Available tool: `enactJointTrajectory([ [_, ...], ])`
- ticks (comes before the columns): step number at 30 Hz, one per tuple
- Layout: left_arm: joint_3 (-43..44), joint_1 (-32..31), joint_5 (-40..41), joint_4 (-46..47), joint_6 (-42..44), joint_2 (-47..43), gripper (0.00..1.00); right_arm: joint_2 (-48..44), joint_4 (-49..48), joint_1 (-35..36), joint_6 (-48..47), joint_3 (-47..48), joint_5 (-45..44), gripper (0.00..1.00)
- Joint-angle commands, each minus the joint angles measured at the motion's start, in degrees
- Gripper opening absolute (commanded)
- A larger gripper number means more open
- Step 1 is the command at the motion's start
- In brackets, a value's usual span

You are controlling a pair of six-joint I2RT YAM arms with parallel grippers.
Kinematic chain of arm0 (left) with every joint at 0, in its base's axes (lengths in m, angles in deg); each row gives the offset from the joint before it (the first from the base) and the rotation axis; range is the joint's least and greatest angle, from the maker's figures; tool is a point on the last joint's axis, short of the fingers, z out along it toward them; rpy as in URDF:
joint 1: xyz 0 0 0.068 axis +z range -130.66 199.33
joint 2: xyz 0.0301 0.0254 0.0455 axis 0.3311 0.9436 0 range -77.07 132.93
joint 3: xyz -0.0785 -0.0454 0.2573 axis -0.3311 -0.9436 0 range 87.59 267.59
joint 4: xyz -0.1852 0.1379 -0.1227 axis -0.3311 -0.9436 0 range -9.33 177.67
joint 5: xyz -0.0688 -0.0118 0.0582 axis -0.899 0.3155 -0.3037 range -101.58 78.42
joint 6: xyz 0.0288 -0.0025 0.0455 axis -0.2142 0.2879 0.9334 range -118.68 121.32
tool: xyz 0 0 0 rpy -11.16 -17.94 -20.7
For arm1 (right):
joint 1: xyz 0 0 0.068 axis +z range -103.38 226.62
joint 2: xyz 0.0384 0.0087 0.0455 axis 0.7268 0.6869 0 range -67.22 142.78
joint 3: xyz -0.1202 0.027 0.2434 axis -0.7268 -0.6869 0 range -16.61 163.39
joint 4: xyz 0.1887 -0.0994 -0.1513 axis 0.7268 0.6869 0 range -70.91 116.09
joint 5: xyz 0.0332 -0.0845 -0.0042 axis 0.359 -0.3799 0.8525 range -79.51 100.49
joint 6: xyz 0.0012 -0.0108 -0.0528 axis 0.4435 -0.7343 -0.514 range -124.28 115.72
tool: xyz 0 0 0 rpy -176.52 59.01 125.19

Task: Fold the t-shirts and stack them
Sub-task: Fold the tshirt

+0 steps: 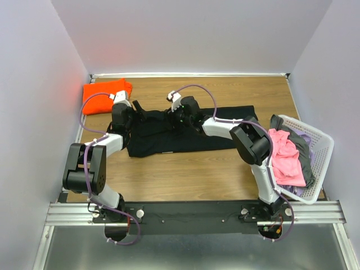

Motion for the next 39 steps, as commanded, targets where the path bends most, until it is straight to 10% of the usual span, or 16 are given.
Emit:
enactJointTrajectory([
  [1, 1.79, -0.19, -0.53, 0.05, 0.43, 0.42, 0.79, 2.45, 2.85, 0.27, -1.33, 2.29, 1.14, 0.58],
  [11, 1.7, -0.19, -0.53, -0.04, 0.6, 0.07, 0.79, -0.61, 3.38, 0.27, -1.95, -0.25, 4.75, 0.02],
  [30, 2.31, -0.19, -0.53, -0.57, 0.87, 0.51, 0.79, -13.28, -2.51, 0.27, -0.89, -16.6, 7.74, 0.06],
  [39, 2.49, -0.37, -2.29, -0.57, 0.78, 0.86, 0.79, -16.44, -0.49, 0.36, -2.21, -19.15, 5.45, 0.4],
])
